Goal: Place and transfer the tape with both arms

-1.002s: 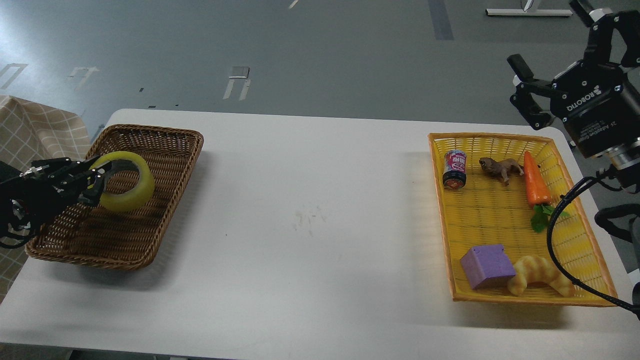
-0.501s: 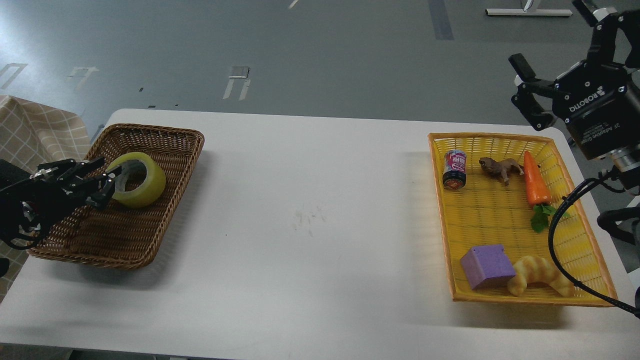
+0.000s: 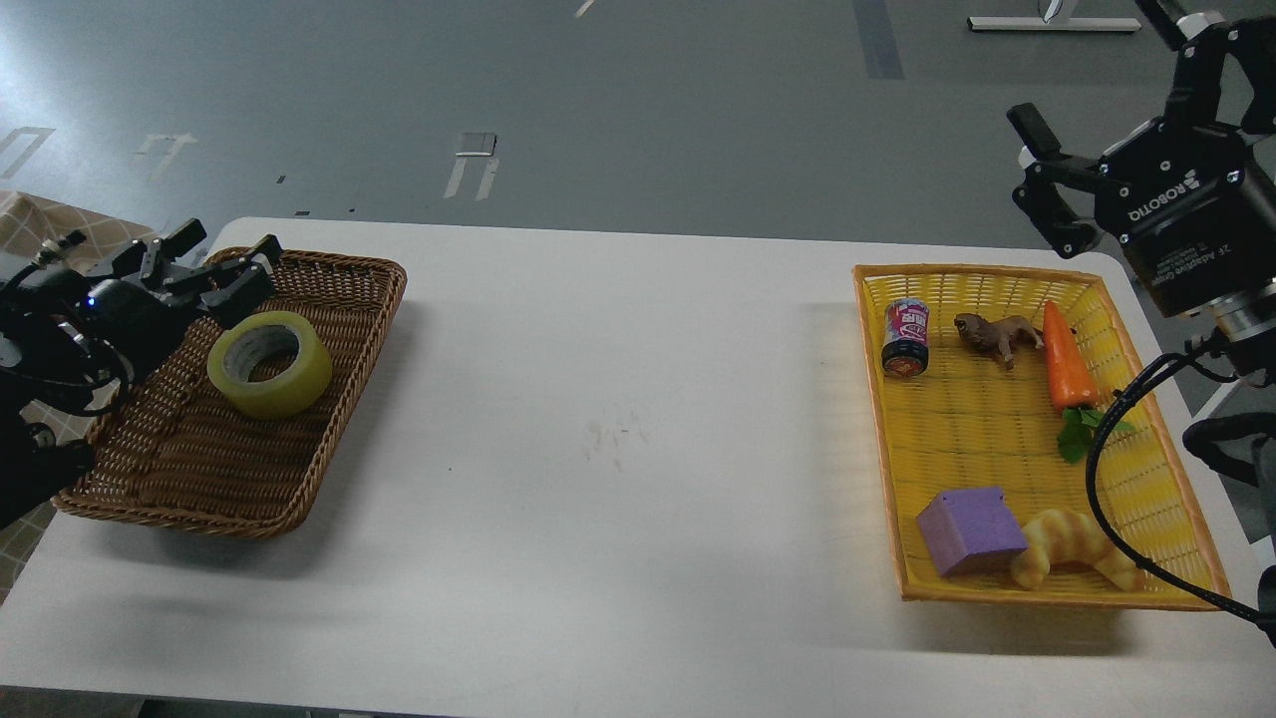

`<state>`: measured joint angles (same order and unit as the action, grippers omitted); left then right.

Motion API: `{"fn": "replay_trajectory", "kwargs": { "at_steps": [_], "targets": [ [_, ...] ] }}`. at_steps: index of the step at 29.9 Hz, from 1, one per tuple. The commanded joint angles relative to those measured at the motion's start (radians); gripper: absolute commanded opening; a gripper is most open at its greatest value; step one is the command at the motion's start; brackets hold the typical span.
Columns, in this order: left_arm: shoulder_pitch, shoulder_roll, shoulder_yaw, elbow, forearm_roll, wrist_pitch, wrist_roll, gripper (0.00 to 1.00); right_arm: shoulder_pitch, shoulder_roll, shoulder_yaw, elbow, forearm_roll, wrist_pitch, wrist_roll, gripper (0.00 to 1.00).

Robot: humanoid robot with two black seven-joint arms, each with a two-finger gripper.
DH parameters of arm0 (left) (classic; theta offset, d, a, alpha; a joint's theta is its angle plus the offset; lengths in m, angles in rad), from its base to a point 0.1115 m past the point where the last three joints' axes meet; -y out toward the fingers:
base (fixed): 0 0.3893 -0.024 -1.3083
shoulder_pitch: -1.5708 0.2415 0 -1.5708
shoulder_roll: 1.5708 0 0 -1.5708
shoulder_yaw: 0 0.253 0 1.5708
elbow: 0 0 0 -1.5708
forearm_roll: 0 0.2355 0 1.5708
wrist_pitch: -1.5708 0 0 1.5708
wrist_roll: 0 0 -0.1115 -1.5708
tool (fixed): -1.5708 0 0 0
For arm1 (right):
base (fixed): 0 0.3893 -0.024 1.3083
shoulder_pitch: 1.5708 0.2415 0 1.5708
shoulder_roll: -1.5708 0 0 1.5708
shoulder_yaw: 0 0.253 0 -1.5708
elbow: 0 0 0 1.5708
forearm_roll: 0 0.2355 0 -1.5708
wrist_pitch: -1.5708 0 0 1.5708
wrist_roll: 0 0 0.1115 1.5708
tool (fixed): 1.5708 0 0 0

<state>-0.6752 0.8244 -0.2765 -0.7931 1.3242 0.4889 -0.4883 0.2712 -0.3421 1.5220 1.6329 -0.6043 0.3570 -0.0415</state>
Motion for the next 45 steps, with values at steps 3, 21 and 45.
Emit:
{"fn": "replay_trajectory", "kwargs": {
  "at_steps": [3, 21, 45],
  "targets": [
    [-0.058, -0.152, -0.007, -0.009, -0.164, 0.000, 0.000, 0.98, -0.006, -0.002, -0.009, -0.007, -0.003, 0.002, -0.005, 1.00],
    [-0.161, -0.382, -0.281, -0.584, -0.556, -0.047, 0.108, 0.98, 0.060, -0.014, -0.017, -0.054, -0.077, 0.002, -0.006, 1.00],
    [0.144, -0.470, -0.837, -0.675, -0.853, -0.872, 0.304, 0.98, 0.192, 0.109, -0.102, -0.053, -0.080, -0.072, -0.002, 1.00]
  ]
}}
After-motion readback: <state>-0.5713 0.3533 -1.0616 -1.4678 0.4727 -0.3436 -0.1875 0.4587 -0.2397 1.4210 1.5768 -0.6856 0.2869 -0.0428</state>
